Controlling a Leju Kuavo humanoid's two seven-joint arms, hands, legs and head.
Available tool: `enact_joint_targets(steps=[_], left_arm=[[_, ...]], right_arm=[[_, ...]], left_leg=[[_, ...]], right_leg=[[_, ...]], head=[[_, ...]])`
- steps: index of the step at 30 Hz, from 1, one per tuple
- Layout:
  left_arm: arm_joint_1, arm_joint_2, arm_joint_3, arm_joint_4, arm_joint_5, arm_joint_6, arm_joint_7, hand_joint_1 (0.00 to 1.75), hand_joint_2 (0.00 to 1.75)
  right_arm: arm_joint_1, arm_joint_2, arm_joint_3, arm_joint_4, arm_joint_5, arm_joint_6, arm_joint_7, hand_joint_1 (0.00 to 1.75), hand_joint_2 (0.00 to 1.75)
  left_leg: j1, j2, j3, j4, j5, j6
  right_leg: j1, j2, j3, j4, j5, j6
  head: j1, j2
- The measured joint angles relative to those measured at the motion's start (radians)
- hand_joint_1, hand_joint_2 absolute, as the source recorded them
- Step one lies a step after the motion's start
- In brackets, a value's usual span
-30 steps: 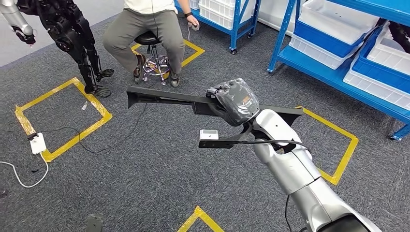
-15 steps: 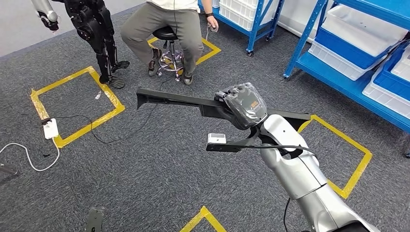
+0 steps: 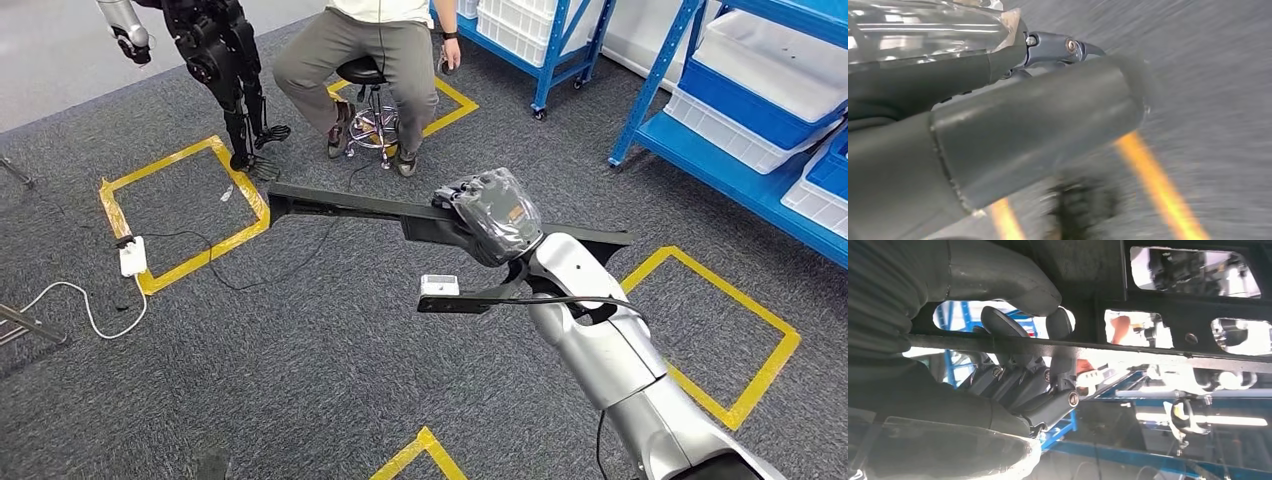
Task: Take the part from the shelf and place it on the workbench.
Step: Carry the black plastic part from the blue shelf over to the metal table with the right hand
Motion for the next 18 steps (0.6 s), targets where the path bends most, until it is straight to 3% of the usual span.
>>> enact_joint_targets(steps=[2,4,8,10,12,14,15,17,18], left_arm=[[0.009,0.002,-0.003,0.003,-0.013,-0.017,0.071,0.00,0.00],[0.012,0.006,-0.007,0.005,-0.021,-0.020,0.110,0.00,0.00],[0.025,0.009,-0.013,0.010,-0.037,-0.034,0.183,0.00,0.00],[0.030,0.010,-0.020,0.012,-0.048,-0.034,0.201,0.00,0.00],[0.031,0.010,-0.024,0.013,-0.056,-0.034,0.207,0.00,0.00],[0.034,0.012,-0.027,0.015,-0.060,-0.036,0.211,0.00,0.00],[0.036,0.012,-0.029,0.015,-0.060,-0.037,0.212,0.00,0.00],[0.040,0.012,-0.031,0.015,-0.061,-0.038,0.213,0.00,0.00],[0.040,0.013,-0.033,0.015,-0.062,-0.038,0.213,0.00,0.00]], right_arm=[[-0.011,0.010,0.006,0.002,-0.006,0.001,-0.001,1.71,1.75],[-0.023,0.016,0.011,0.003,-0.011,0.002,-0.001,1.71,1.75],[-0.035,0.026,0.021,0.007,-0.017,0.011,-0.001,1.71,1.75],[-0.040,0.028,0.026,0.010,-0.019,0.013,-0.001,1.71,1.75],[-0.042,0.027,0.031,0.014,-0.020,0.014,-0.001,1.71,1.75],[-0.040,0.027,0.036,0.020,-0.021,0.015,-0.001,1.71,1.75],[-0.040,0.027,0.038,0.022,-0.021,0.016,-0.001,1.71,1.75],[-0.040,0.027,0.039,0.024,-0.021,0.016,-0.001,1.71,1.75],[-0.042,0.027,0.040,0.024,-0.022,0.016,-0.001,1.71,1.75]], left_leg=[[-0.003,0.019,0.070,-0.134,0.059,0.009],[-0.011,0.036,0.116,-0.226,0.086,0.018],[-0.015,0.018,0.123,-0.249,0.092,0.033],[-0.011,0.007,0.126,-0.257,0.099,0.044],[-0.010,-0.007,0.126,-0.258,0.101,0.049],[-0.010,-0.023,0.125,-0.257,0.101,0.049],[-0.010,-0.030,0.125,-0.257,0.101,0.049],[-0.009,-0.044,0.125,-0.255,0.102,0.045],[-0.010,-0.051,0.124,-0.252,0.101,0.040]], right_leg=[[0.005,-0.007,0.002,0.000,-0.002,-0.001],[0.013,-0.016,0.001,0.001,-0.005,0.001],[0.017,-0.027,-0.002,0.008,-0.018,0.014],[0.014,-0.008,-0.032,0.074,-0.054,0.015],[0.009,0.008,-0.092,0.204,-0.107,0.012],[0.005,0.011,-0.132,0.283,-0.125,0.019],[0.003,0.012,-0.127,0.268,-0.112,0.027],[-0.005,0.021,-0.072,0.146,-0.058,0.045],[-0.008,0.029,-0.040,0.082,-0.035,0.048]], head=[[0.000,0.000],[0.001,0.000],[0.002,0.000],[0.003,0.000],[0.004,0.000],[0.004,0.000],[0.004,0.000],[0.004,0.000],[0.004,0.000]])
